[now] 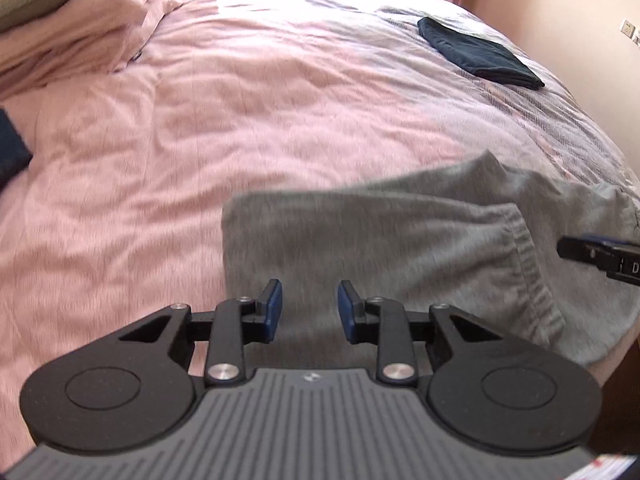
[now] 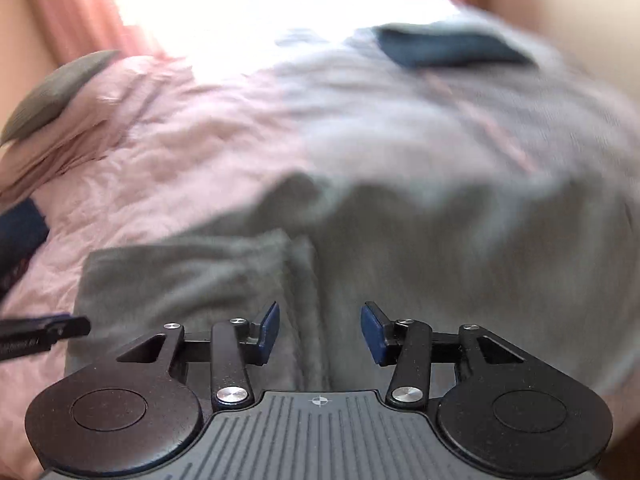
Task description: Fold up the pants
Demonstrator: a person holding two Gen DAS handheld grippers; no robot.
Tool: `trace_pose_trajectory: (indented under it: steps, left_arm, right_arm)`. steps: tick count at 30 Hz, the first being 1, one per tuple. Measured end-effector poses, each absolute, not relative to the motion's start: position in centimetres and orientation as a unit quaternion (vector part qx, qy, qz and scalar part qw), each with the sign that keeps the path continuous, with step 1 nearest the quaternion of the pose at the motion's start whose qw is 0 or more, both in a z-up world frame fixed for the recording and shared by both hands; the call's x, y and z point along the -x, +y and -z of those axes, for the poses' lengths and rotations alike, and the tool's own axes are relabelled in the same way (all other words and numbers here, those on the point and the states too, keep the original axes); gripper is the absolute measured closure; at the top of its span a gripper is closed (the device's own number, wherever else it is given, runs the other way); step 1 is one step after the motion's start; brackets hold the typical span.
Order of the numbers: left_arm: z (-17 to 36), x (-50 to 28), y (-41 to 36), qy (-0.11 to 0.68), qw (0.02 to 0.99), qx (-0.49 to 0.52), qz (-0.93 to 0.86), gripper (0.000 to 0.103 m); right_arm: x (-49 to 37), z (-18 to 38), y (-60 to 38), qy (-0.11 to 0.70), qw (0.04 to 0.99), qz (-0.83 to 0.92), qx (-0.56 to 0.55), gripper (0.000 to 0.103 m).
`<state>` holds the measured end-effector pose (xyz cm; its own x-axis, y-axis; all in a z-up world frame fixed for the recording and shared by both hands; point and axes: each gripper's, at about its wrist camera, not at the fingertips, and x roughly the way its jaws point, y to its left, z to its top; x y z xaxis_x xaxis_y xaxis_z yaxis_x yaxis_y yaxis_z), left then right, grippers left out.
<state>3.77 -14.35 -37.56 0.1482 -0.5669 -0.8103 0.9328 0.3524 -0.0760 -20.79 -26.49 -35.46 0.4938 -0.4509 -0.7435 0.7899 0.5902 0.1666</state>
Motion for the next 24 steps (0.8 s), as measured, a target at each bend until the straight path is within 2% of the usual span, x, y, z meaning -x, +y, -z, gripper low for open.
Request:
trace_pose_trajectory:
  steps: [1, 3, 6, 8, 10, 19, 24]
  left_arm:
    - [37.8, -4.0, -15.2, 0.386, 0.724, -0.238, 0.520, 0.078]
    - [38.5, -4.4, -16.9, 0.370, 0.731, -0.244, 0.519, 0.079]
    - [40.7, -5.6, -19.2, 0.373, 0.735, -0.252, 0.507, 0.081]
    - [42.6, -6.0, -20.2, 0.382, 0.731, -0.259, 0.502, 0.081]
    - [43.0, -5.9, -20.2, 0.377, 0.733, -0.263, 0.502, 0.081]
    - [38.5, -3.1, -14.5, 0.398, 0.736, -0.225, 0.500, 0.081]
    - [41.2, -0.4, -12.9, 0.432, 0.727, -0.250, 0.472, 0.081]
  right_arm:
    - [19.4, 35.4, -26.5, 0.333, 0.841, 0.363, -0.224, 0.060]
    - [17.1, 36.0, -26.7, 0.333, 0.859, 0.338, -0.189, 0.070]
    - [14.4, 39.0, -27.7, 0.350, 0.858, 0.333, -0.172, 0.077]
    - [13.2, 42.1, -29.4, 0.386, 0.835, 0.343, -0.192, 0.077]
    - [13.6, 43.2, -30.6, 0.379, 0.834, 0.334, -0.220, 0.077]
    - [18.8, 37.5, -26.5, 0.342, 0.860, 0.313, -0.213, 0.076]
    - [18.1, 41.7, -25.1, 0.416, 0.840, 0.283, -0.204, 0.076]
